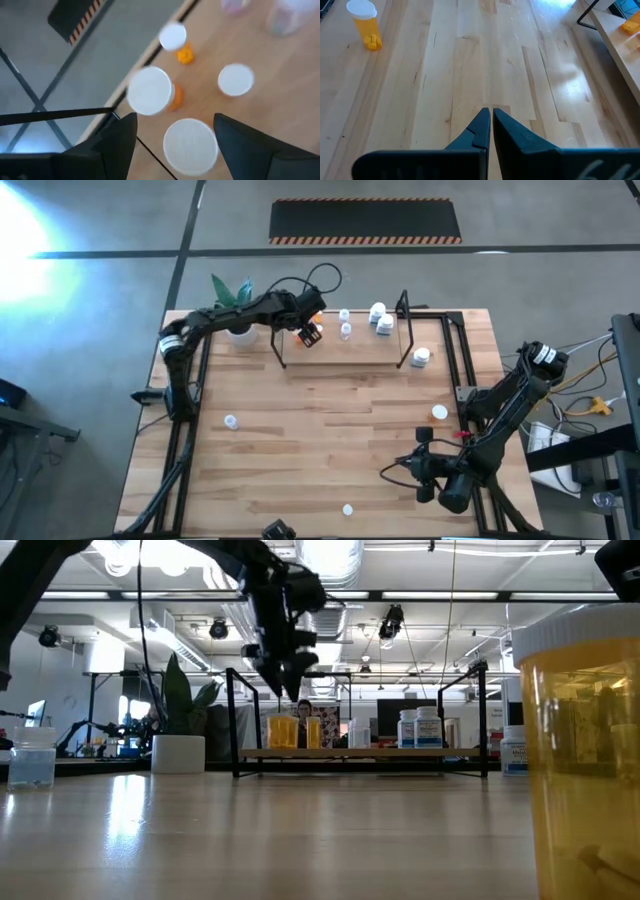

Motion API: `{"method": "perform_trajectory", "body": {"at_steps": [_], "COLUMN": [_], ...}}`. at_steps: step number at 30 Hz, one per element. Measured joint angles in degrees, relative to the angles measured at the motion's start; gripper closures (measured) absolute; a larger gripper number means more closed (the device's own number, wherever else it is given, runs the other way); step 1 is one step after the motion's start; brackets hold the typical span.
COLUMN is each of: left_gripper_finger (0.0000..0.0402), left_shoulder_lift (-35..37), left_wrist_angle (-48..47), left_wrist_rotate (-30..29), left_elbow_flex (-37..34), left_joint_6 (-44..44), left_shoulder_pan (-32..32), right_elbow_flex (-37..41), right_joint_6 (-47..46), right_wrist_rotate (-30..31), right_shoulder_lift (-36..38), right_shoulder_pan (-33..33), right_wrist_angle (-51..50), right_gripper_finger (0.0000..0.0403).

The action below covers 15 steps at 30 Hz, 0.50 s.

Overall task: Pick and place medicine bottles onto shelf by color
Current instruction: Put the white pill bottle on the shelf aligned with the white pill bottles

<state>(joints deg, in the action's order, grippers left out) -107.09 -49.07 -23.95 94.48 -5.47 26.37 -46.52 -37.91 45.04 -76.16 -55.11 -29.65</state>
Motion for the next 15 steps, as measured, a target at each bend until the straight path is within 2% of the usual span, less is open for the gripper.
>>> {"method": "perform_trajectory", "body": {"at_steps": [7, 10, 15], "left_gripper_finger": [0.0156, 0.0156, 0.0157], "left_shoulder_lift": [7.2, 10.08, 12.85], "left_wrist_angle": [0.02, -0.2, -5.23], "left_wrist_rotate": [-0.15, -0.13, -0.1], "left_elbow_flex": [-0.46, -1.46, -2.94], "left_joint_6": [-0.16, -0.81, -7.22], "left_shoulder_pan": [-4.86, -8.9, -18.66], "right_elbow_flex": [0.01, 0.02, 0.02], "right_joint_6": [0.07, 0.02, 0.57], "right_wrist_rotate": [0.0, -0.04, -1.91], "right_shoulder_lift": [0.0, 0.0, 0.0], "right_shoulder_pan": [0.0, 0.0, -0.11], "right_wrist_angle": [0.08, 0.2, -0.9], "right_gripper_finger": [0.039, 0.039, 0.039]}}
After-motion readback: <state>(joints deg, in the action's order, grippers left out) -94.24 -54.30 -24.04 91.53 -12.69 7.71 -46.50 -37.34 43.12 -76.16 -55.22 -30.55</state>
